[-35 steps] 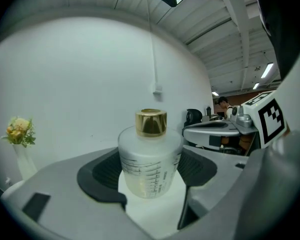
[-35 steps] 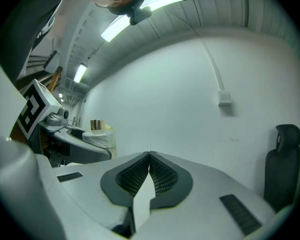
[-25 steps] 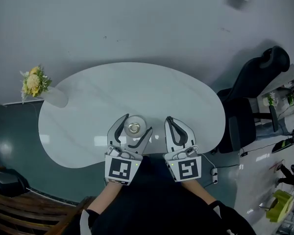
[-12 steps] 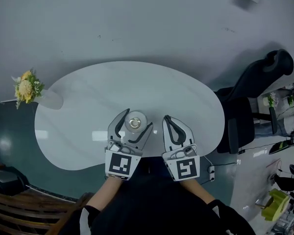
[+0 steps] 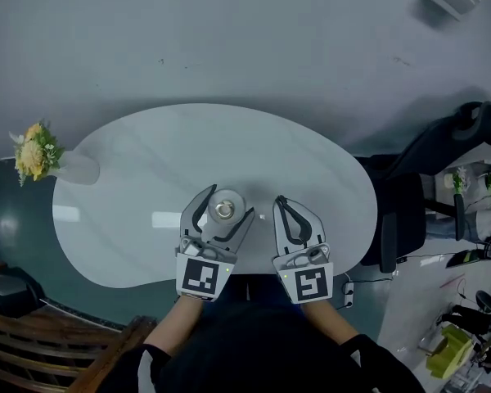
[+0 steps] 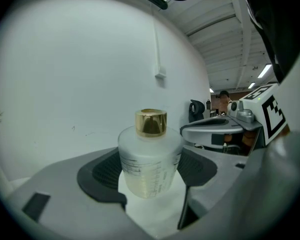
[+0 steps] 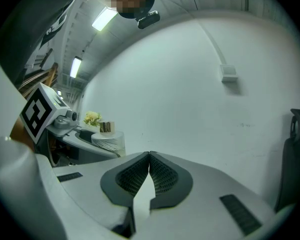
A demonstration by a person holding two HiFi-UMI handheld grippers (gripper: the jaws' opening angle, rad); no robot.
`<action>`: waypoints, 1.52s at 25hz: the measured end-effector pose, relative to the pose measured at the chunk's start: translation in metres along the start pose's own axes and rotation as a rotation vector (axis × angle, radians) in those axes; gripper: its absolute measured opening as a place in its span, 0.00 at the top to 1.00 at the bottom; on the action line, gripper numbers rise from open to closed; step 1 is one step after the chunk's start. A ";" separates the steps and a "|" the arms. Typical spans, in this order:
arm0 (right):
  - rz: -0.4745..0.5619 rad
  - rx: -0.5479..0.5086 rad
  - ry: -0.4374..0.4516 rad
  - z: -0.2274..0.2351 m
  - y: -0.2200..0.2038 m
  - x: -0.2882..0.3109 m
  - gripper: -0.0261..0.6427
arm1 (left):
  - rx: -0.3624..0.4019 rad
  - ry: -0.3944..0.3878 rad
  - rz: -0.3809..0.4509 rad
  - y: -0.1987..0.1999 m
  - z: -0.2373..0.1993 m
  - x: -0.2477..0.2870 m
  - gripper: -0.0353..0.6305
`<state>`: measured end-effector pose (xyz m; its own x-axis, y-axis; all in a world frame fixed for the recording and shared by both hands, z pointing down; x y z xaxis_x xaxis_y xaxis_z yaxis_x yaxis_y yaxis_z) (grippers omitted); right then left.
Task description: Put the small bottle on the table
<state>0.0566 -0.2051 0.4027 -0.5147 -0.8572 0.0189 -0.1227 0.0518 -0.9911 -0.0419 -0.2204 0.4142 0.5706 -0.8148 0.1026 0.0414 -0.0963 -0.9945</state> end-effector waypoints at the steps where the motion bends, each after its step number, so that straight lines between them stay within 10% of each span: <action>1: -0.010 0.004 0.004 0.001 -0.005 0.002 0.93 | -0.001 0.003 -0.003 -0.003 -0.002 0.003 0.45; 38: -0.129 0.080 0.037 0.010 -0.105 0.056 0.93 | 0.011 0.006 -0.068 -0.100 -0.034 0.069 0.45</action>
<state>0.0489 -0.2637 0.5069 -0.5300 -0.8346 0.1502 -0.1225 -0.0999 -0.9874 -0.0351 -0.2863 0.5211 0.5612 -0.8100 0.1703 0.0892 -0.1453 -0.9854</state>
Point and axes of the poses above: the fingertips, and each gripper's own axes: x forward along the fingers, z to its right, y out of its top, the point moved 2 cm from there along -x, backward along the fingers, and after that the axes turned 11 degrees about z, right-handed, at the moved point
